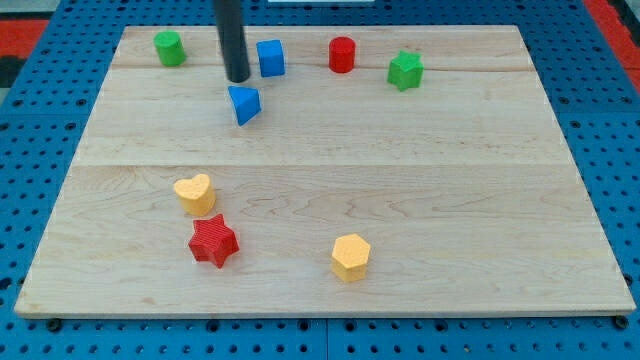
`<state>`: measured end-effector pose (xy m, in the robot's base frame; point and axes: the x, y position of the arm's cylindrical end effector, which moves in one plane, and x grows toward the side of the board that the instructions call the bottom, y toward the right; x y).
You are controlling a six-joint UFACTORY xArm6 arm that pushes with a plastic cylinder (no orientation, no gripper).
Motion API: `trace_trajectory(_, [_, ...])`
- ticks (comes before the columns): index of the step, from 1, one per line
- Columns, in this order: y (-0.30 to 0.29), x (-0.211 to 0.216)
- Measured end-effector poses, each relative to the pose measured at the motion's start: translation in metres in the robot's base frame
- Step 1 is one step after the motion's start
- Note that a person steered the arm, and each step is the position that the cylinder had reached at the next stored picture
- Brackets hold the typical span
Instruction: Place the blue cube at the top center of the board
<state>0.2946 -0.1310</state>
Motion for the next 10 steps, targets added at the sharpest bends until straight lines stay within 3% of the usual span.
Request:
trace_trajectory(3, [0.072,-0.03])
trace_trajectory(7, [0.066,-0.071])
trace_trajectory(10, [0.09,-0.079])
